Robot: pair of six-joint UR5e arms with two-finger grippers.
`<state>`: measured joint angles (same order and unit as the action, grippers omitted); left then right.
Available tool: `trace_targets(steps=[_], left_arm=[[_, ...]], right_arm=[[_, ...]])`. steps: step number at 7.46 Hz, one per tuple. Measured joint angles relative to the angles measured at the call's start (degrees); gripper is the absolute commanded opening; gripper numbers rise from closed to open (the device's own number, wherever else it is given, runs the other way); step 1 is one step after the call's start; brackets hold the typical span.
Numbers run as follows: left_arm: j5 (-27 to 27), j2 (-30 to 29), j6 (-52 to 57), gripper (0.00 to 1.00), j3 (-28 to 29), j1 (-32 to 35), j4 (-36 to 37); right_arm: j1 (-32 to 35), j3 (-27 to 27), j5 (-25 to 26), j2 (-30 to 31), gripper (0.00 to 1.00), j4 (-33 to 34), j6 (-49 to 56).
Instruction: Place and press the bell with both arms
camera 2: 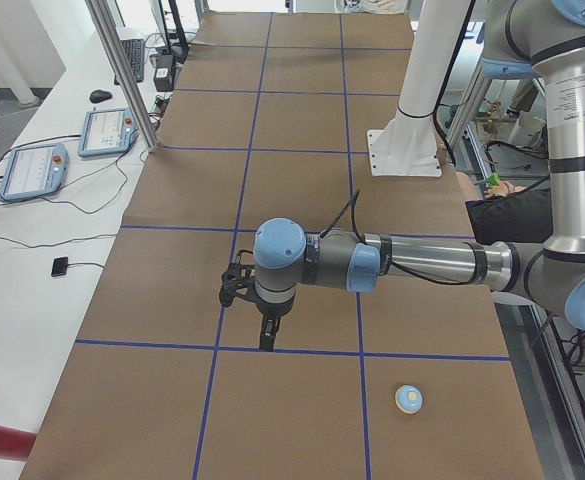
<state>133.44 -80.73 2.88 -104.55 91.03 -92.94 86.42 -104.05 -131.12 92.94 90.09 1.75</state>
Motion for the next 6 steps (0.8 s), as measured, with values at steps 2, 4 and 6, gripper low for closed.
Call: trace_targets(steps=[2, 4, 6], left_arm=[[-0.03, -3.09, -0.67, 1.00, 0.88, -0.03, 0.44], [0.12, -3.97, -1.31, 1.00, 1.83, -0.04, 0.31], [0.11, -4.14, -1.48, 1.00, 1.68, -0.06, -0.05]], right_arm=[[-0.08, 0.63, -0.69, 0.11, 1.00, -3.31, -0.09], [-0.11, 1.19, -1.20, 0.03, 1.00, -5.28, 0.14], [-0.52, 1.28, -1.42, -0.07, 1.00, -8.47, -0.10]])
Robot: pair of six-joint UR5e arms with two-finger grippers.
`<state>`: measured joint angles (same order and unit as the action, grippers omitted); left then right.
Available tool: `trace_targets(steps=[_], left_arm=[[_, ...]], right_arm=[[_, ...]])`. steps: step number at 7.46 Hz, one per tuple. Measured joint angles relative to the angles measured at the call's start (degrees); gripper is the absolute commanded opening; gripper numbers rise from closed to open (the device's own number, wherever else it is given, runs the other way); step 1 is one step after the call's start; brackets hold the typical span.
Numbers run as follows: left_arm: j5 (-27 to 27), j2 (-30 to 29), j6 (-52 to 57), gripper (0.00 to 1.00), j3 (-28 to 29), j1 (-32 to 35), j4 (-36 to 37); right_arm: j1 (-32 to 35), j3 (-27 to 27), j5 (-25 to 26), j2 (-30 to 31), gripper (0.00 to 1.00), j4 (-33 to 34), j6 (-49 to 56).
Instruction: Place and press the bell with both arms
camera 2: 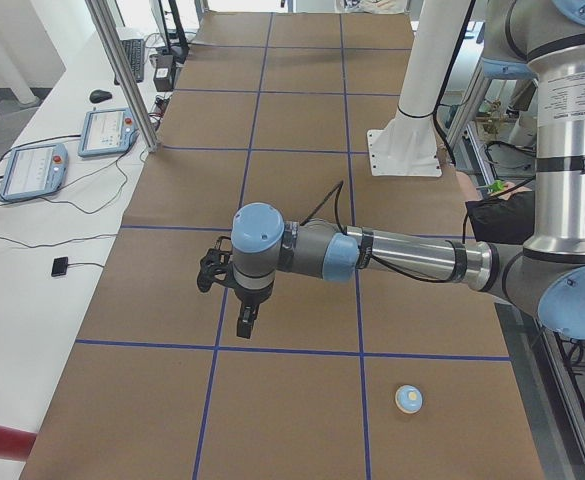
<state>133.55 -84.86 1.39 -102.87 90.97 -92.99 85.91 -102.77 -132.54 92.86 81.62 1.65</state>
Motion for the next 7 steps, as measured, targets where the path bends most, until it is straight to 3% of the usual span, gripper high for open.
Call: trace_targets(steps=[3, 7], left_arm=[[-0.25, 1.65, 0.46, 1.00, 0.20, -1.57, -2.11], [-0.64, 12.74, -0.10, 1.00, 4.07, -4.18, -16.42]], right_arm=[[-5.98, -0.36, 0.39, -1.96, 1.00, -3.04, -9.05], [-9.20, -0.42, 0.63, -3.35, 1.00, -3.21, -13.14]])
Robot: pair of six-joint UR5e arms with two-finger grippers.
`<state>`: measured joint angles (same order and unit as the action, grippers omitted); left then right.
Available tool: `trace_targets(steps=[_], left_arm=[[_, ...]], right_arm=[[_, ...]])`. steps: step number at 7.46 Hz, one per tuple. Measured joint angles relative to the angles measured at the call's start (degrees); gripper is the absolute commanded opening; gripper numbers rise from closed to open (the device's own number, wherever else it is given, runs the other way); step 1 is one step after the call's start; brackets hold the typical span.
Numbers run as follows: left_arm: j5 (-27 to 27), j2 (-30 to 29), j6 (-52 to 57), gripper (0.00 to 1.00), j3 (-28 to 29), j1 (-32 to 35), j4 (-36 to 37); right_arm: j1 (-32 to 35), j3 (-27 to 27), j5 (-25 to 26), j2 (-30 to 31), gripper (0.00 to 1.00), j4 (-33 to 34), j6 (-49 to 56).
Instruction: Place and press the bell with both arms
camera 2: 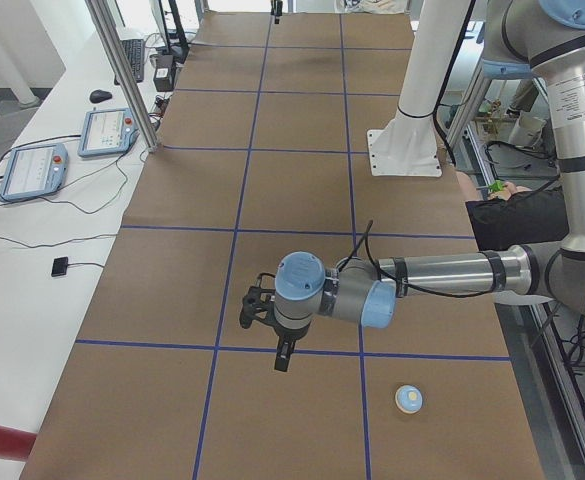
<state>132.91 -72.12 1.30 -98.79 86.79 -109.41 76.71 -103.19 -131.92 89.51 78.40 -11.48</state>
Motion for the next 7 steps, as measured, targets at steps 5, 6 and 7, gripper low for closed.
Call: trace_targets(steps=[5, 6, 7], left_arm=[[1.28, 10.51, -0.39, 1.00, 4.64, -4.26, -6.26], [1.85, 10.86, -0.40, 1.00, 5.37, -6.78, -6.27], [2.15, 10.95, -0.43, 1.00, 6.16, -9.74, -6.24]], right_arm=[[-0.07, 0.03, 0.01, 0.12, 1.00, -0.03, -0.08], [-0.06, 0.04, 0.05, 0.14, 1.00, -0.03, -0.10], [-0.07, 0.04, 0.07, 0.14, 1.00, -0.04, -0.11]])
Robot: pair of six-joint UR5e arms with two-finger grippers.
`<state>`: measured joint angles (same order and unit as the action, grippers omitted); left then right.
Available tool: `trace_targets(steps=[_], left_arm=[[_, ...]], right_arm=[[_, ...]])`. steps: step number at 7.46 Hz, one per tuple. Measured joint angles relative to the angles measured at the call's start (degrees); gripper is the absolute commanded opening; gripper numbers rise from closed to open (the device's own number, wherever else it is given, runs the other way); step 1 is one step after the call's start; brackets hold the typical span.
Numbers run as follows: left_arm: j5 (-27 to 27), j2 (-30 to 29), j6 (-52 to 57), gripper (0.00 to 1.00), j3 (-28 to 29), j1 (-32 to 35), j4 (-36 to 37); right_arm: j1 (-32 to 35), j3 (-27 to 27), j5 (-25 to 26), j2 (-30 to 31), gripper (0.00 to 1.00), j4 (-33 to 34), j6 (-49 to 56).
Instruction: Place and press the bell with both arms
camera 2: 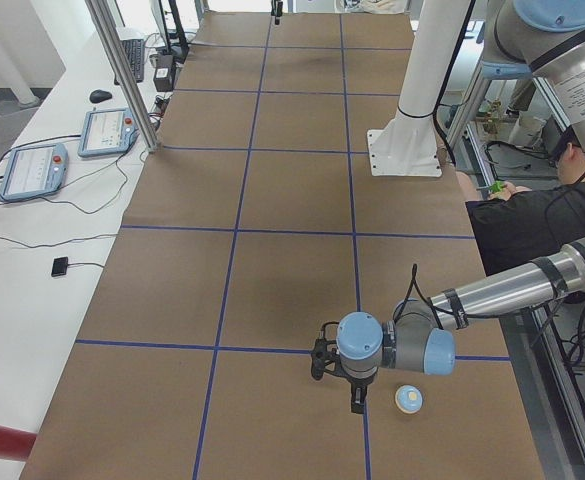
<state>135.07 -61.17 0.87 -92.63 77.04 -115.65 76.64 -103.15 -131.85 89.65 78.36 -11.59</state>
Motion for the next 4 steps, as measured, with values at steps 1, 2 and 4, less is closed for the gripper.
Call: trace_targets(steps=[1, 2, 4], left_arm=[[0.18, 0.02, -0.02, 1.00, 0.83, -3.16, 0.02], [0.24, 0.05, 0.03, 1.00, 1.93, -5.83, 0.01], [1.51, 0.16, 0.32, 1.00, 4.01, -8.56, 0.06]], right_arm=[[0.00, 0.02, 0.01, 0.03, 1.00, 0.02, 0.01], [0.00, 0.04, 0.01, 0.09, 1.00, 0.02, 0.05], [0.00, 0.01, -0.04, 0.36, 1.00, -0.04, 0.08]])
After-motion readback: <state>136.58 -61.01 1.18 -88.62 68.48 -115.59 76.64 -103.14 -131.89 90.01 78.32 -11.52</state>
